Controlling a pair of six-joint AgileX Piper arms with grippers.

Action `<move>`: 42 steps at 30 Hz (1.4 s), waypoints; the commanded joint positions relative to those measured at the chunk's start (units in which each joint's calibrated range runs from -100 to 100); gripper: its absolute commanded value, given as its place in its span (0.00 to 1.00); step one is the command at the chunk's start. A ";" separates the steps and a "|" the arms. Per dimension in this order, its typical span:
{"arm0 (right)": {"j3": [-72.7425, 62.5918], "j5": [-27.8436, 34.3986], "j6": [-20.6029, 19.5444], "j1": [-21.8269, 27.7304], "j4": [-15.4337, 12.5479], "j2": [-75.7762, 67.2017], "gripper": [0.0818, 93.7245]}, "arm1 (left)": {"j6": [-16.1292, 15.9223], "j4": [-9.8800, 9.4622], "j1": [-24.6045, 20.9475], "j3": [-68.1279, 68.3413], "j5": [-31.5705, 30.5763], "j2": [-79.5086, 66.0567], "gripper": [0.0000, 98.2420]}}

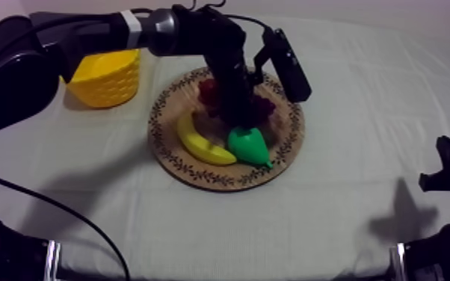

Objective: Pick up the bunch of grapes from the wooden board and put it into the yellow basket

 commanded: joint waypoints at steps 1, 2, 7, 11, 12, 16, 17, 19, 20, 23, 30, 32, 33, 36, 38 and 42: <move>0.04 0.01 0.00 0.02 0.00 -0.02 0.00 | 0.12 -0.07 0.00 0.30 -0.11 -0.16 0.43; 0.04 0.01 0.00 0.02 0.00 -0.02 0.00 | 0.23 -0.13 0.02 0.42 -0.23 -0.27 0.42; 0.04 0.01 0.00 0.02 0.00 -0.02 0.00 | 0.91 -0.59 0.10 2.42 -2.01 -1.68 0.41; 0.04 0.01 0.00 0.02 0.00 -0.02 0.00 | 2.31 -1.76 0.39 5.30 -4.29 -3.86 0.41; 0.04 0.01 0.00 0.02 0.00 -0.02 0.00 | 2.88 -2.24 0.48 6.16 -4.81 -4.54 0.41; 0.04 0.01 0.00 0.02 0.00 -0.02 0.00 | 5.13 -3.72 0.73 9.75 -6.12 -7.48 0.42; 0.04 0.01 0.00 0.02 0.00 -0.02 0.00 | 5.68 -3.99 0.75 10.62 -6.28 -8.27 0.42; 0.04 0.01 0.00 0.02 0.00 -0.02 0.00 | 6.76 -4.49 0.84 12.23 -6.47 -9.93 0.42; 0.04 0.01 0.00 0.02 0.00 -0.02 0.00 | 7.33 -4.73 0.93 12.99 -6.53 -10.78 0.42; 0.04 0.01 0.00 0.02 0.00 -0.02 0.00 | 9.09 -5.29 1.20 15.08 -6.61 -13.54 0.42; 0.04 0.01 0.00 0.02 0.00 -0.02 0.00 | 12.44 -5.60 2.64 19.78 -6.42 -20.55 0.42; 0.04 0.01 0.00 0.02 0.00 -0.02 0.00 | 13.08 -5.62 3.25 21.10 -6.35 -22.49 0.42; 0.04 0.01 0.00 0.02 0.00 -0.02 0.00 | 13.41 -5.63 3.53 21.81 -6.27 -23.46 0.42; 0.04 0.01 0.00 0.02 0.00 -0.02 0.00 | 14.14 -5.51 4.34 23.85 -5.98 -26.45 0.42; 0.04 0.01 0.00 0.02 0.00 -0.02 0.00 | 14.68 -5.51 4.90 24.87 -5.32 -28.53 0.43; 0.04 0.01 0.00 0.02 0.00 -0.02 0.00 | 15.60 -5.51 5.68 26.08 -3.44 -33.24 0.44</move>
